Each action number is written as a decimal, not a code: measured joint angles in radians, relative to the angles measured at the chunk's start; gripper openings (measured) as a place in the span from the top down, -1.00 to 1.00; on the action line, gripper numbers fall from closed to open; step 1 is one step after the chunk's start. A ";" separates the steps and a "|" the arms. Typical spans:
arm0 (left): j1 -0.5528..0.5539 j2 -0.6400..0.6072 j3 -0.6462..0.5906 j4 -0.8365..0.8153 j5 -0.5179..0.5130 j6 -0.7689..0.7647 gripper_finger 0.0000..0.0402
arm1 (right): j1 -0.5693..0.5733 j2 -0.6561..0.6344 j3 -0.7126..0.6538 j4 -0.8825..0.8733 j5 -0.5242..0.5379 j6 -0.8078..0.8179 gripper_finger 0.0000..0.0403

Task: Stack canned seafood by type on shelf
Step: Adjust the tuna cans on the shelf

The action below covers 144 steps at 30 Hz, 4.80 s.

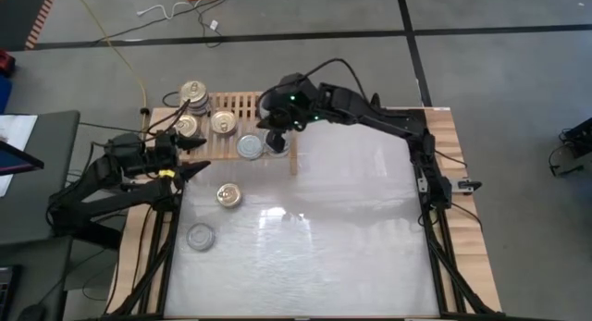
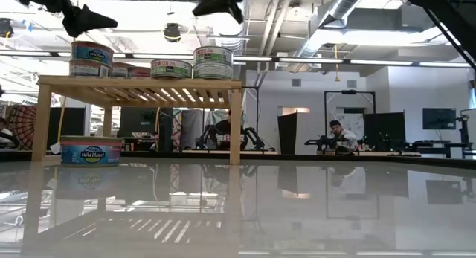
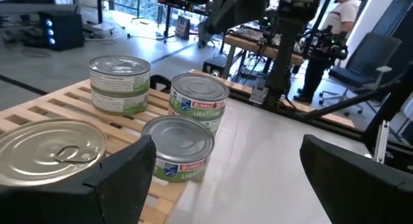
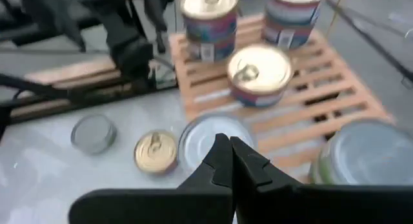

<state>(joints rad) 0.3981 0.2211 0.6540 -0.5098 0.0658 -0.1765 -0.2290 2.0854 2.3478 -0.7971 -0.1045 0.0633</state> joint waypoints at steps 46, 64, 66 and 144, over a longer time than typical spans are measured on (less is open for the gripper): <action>0.014 0.694 0.413 -0.089 -0.141 -0.334 -0.79 | 0.111 -1.246 -1.588 0.633 0.311 0.367 0.88; 0.014 1.159 1.121 -0.523 -0.282 -0.198 -0.26 | 0.095 -1.413 -1.588 0.509 0.309 0.227 0.88; 0.014 1.173 1.141 -0.534 -0.287 -0.180 -0.01 | 0.093 -1.412 -1.588 0.513 0.311 0.243 0.88; 0.099 1.174 0.989 -0.818 0.064 0.270 1.00 | -0.007 -1.251 -1.588 0.679 0.311 0.330 0.88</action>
<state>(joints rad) 0.4969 1.3949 1.6428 -1.3275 0.1299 0.0932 -0.2363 0.8349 0.7601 -0.1181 0.2068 0.3931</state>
